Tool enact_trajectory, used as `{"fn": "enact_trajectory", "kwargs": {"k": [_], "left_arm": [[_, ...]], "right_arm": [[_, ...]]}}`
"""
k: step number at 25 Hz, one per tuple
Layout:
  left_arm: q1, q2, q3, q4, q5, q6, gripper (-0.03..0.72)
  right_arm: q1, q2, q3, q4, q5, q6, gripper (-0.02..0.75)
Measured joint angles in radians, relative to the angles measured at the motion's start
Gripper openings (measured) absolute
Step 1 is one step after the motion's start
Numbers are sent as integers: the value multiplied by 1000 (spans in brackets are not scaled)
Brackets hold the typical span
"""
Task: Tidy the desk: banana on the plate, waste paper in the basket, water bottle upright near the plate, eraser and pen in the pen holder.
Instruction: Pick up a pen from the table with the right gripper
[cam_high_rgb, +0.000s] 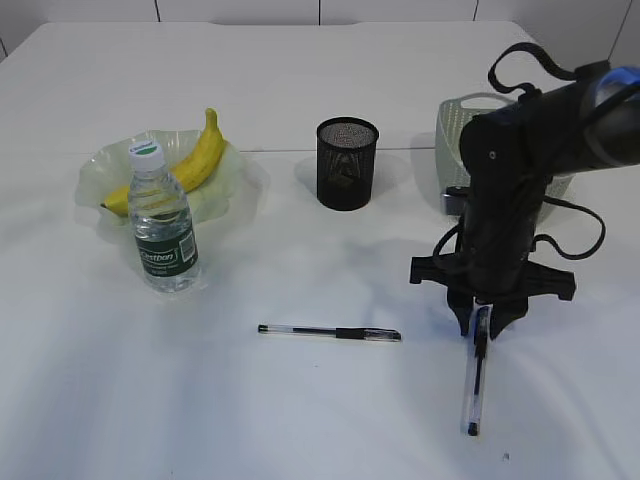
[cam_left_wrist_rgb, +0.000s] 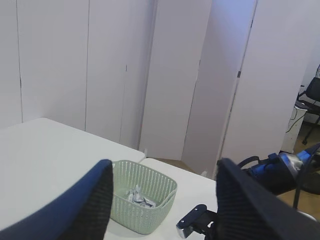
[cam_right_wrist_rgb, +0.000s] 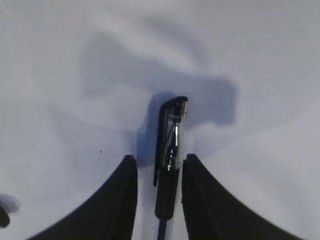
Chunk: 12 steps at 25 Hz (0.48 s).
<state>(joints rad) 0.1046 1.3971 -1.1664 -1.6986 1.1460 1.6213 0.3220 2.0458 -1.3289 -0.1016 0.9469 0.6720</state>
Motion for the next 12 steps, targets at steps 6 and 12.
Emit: {"fn": "enact_trajectory", "kwargs": {"k": [6, 12], "left_arm": [[0, 0, 0, 0, 0, 0, 452], [0, 0, 0, 0, 0, 0, 452]], "right_arm": [[0, 30, 0, 20, 15, 0, 232], [0, 30, 0, 22, 7, 0, 232]]}}
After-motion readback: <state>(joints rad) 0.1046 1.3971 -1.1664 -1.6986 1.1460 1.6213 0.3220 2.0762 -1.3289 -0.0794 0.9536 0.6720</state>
